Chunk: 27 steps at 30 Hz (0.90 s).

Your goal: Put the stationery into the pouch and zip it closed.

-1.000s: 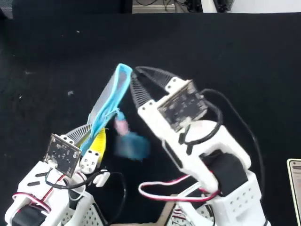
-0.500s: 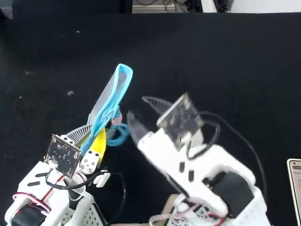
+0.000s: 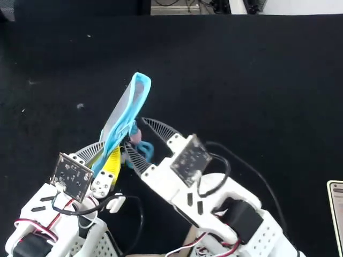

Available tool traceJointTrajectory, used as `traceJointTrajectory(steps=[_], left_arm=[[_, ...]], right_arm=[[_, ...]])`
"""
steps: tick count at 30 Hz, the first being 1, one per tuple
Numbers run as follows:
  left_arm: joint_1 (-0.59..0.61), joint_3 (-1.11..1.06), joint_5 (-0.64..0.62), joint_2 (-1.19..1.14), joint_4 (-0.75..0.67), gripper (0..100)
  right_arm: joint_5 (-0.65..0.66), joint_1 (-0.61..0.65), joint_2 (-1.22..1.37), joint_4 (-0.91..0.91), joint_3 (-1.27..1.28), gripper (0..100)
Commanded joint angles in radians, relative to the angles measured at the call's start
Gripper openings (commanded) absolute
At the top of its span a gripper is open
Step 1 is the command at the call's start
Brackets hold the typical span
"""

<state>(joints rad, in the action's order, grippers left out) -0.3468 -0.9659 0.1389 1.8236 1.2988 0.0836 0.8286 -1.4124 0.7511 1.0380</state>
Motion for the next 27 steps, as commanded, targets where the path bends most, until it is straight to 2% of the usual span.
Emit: traceJointTrajectory(steps=[1,6,15,20,27], left_arm=[[-0.013,0.048,0.005,0.002,-0.002,3],[-0.016,0.048,0.005,0.002,-0.002,3],[-0.013,0.048,0.005,0.002,0.0,3],[-0.015,0.047,0.005,0.002,0.0,3],[-0.018,0.047,0.005,0.002,-0.002,3]], right_arm=[[0.014,-0.002,-0.021,-0.052,0.015,18.5],[0.13,-0.066,-0.025,-0.147,0.101,18.4],[0.132,-0.118,-0.036,-0.164,0.09,18.3],[0.138,-0.117,-0.117,-0.107,0.074,13.2],[0.14,-0.12,-0.15,-0.098,0.11,16.0]])
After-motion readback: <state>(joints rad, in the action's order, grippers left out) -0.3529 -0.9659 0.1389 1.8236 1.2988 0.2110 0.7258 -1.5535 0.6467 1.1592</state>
